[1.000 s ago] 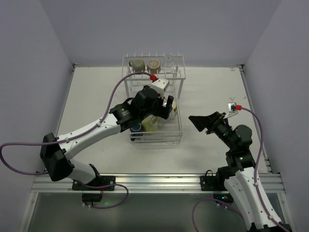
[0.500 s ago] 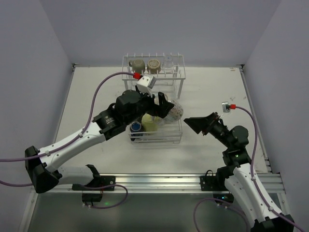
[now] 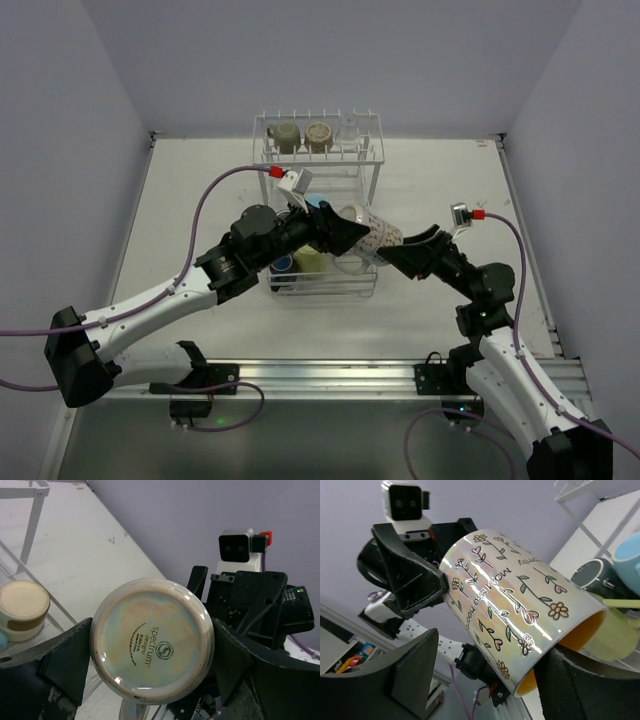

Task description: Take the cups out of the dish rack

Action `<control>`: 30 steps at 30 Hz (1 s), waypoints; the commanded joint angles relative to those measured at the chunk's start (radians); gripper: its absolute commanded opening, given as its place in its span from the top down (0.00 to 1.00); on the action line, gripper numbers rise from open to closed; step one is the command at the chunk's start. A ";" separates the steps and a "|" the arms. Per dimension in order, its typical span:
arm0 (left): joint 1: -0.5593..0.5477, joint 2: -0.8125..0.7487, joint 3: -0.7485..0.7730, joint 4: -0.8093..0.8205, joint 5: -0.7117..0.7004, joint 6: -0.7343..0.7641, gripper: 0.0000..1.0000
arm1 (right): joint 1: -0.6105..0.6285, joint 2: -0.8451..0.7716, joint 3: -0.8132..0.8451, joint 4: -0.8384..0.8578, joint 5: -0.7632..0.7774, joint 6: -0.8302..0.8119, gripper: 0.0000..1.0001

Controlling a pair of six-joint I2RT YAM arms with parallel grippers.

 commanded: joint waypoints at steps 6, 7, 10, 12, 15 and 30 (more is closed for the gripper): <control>-0.013 -0.072 -0.095 0.471 0.021 -0.170 1.00 | 0.019 0.006 -0.015 0.386 -0.012 0.136 0.40; -0.016 -0.069 -0.095 0.482 0.029 -0.172 1.00 | 0.021 0.012 -0.015 0.404 -0.009 0.145 0.43; -0.024 -0.066 -0.098 0.486 0.031 -0.172 1.00 | 0.022 0.037 -0.005 0.480 -0.009 0.191 0.59; -0.024 -0.070 -0.105 0.486 0.032 -0.169 0.96 | 0.024 0.052 -0.007 0.533 -0.008 0.228 0.82; -0.024 -0.086 -0.112 0.460 0.038 -0.149 0.69 | 0.022 0.058 -0.024 0.573 0.008 0.268 1.00; -0.024 -0.317 -0.073 0.022 -0.133 0.174 0.00 | 0.022 -0.126 0.074 0.054 0.040 0.043 1.00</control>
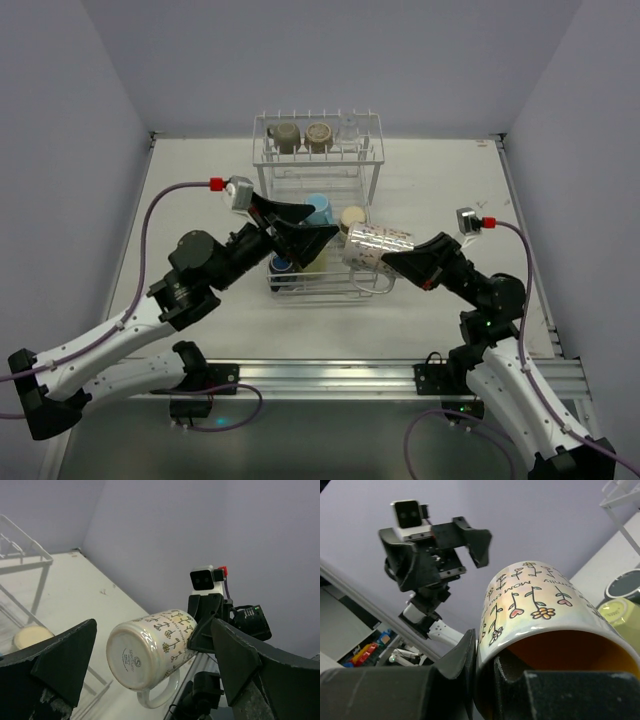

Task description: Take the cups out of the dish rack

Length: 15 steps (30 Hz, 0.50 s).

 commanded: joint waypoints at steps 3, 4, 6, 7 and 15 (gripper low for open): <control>0.003 -0.087 0.068 -0.210 -0.178 0.196 0.00 | -0.003 -0.036 0.144 -0.247 0.078 -0.175 1.00; 0.003 -0.101 0.077 -0.247 -0.200 0.209 0.00 | -0.004 -0.040 0.210 -0.328 0.091 -0.218 1.00; 0.003 -0.112 0.099 -0.401 -0.262 0.249 0.00 | -0.004 -0.039 0.294 -0.619 0.177 -0.388 1.00; 0.003 -0.119 0.100 -0.440 -0.280 0.264 0.00 | -0.003 -0.037 0.381 -0.705 0.215 -0.440 1.00; 0.003 -0.237 0.010 -0.677 -0.411 0.353 0.00 | -0.003 0.169 0.738 -1.270 0.636 -0.807 1.00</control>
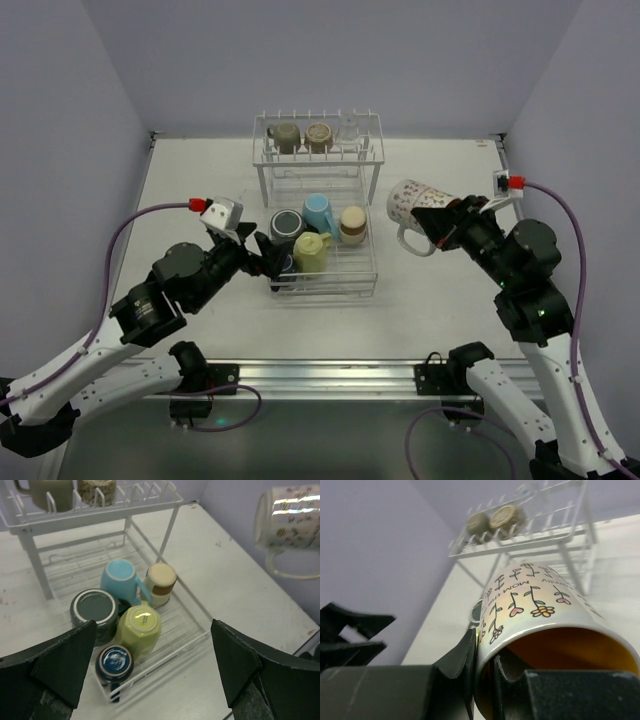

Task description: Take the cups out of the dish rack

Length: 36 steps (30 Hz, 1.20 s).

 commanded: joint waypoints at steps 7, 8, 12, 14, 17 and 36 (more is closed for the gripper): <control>0.003 -0.110 -0.048 -0.190 -0.113 0.117 0.00 | -0.024 0.410 0.409 -0.364 0.489 -0.338 1.00; 0.003 -0.124 -0.043 -0.204 -0.115 0.123 0.00 | -0.042 0.444 0.428 -0.373 0.489 -0.357 1.00; 0.003 -0.168 -0.084 -0.227 -0.167 0.139 0.00 | -0.104 0.637 0.515 -0.375 0.451 -0.392 1.00; 0.003 -0.211 -0.115 -0.204 -0.166 0.128 0.00 | -0.133 0.758 0.572 -0.375 0.422 -0.404 1.00; 0.003 -0.253 -0.161 -0.156 -0.156 0.128 0.00 | -0.139 0.921 0.673 -0.395 0.409 -0.421 1.00; 0.050 -0.174 -0.181 -0.132 -0.101 0.123 0.00 | -0.117 1.386 0.837 -0.366 0.362 -0.450 1.00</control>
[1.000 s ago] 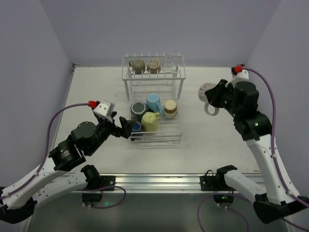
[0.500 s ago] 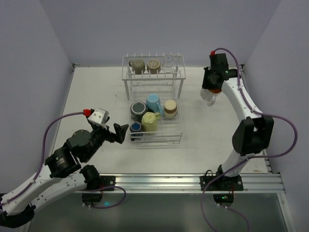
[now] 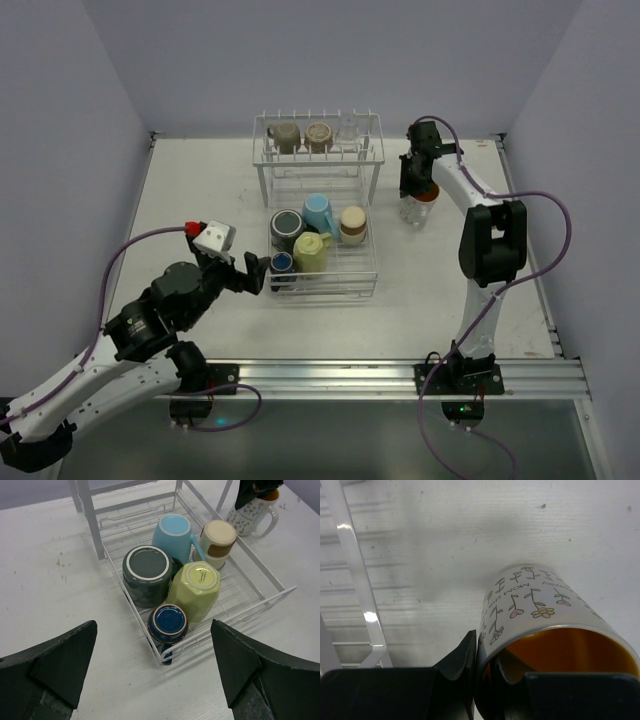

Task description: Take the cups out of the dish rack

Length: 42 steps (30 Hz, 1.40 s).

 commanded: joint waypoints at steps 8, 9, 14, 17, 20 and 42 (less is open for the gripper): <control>0.066 0.071 0.010 0.046 0.070 0.025 0.00 | 0.017 0.007 0.033 0.069 0.039 -0.031 0.74; 0.068 0.087 0.013 0.043 0.070 0.025 0.00 | 0.020 0.003 0.034 0.067 0.047 -0.032 0.66; 0.068 0.150 0.059 0.020 0.098 0.022 0.00 | 0.024 -0.066 0.017 0.085 0.040 -0.022 0.39; 0.068 0.191 0.090 0.012 0.128 -0.001 0.00 | 0.026 -0.140 -0.006 0.099 0.018 -0.005 0.37; 0.066 0.249 0.128 0.015 0.182 -0.031 0.00 | 0.025 -0.255 -0.071 0.159 0.007 0.021 0.25; -0.013 0.831 0.374 0.061 0.034 -0.150 0.00 | 0.034 -1.034 -0.822 0.570 -0.339 0.209 0.01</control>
